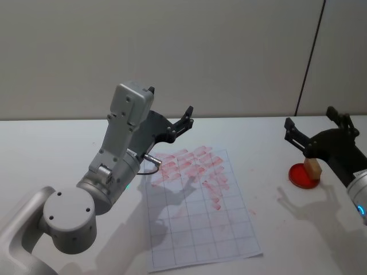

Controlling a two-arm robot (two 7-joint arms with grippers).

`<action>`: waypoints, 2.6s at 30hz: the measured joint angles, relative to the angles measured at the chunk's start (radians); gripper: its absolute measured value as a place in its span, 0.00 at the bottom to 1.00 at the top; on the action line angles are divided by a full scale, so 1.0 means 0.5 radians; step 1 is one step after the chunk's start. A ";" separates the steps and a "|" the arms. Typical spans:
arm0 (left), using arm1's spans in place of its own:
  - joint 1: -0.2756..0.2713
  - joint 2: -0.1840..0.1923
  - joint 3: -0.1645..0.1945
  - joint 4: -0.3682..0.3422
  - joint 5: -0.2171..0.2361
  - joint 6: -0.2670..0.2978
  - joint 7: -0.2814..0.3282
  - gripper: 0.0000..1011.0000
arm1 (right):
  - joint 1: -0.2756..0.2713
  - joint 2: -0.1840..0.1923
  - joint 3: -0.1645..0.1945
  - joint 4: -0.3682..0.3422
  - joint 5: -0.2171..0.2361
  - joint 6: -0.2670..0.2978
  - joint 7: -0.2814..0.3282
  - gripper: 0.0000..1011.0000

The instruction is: Use the one hand to pick up the stamp and affix it onto the A4 paper.

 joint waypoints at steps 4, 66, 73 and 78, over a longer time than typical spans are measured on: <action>0.000 0.000 0.000 0.000 0.000 0.000 0.000 0.99 | -0.004 -0.001 0.010 -0.009 0.008 0.060 -0.051 0.99; 0.000 0.000 0.000 0.000 0.000 0.000 0.000 0.99 | 0.281 -0.123 0.020 0.571 -0.168 0.664 -0.077 0.59; 0.000 0.000 0.000 0.000 0.000 0.000 0.000 0.99 | 0.294 -0.136 0.015 0.601 -0.192 0.657 -0.066 0.35; 0.000 0.000 0.000 0.000 0.000 0.000 0.000 0.99 | 0.296 -0.139 0.014 0.604 -0.204 0.645 -0.063 0.23</action>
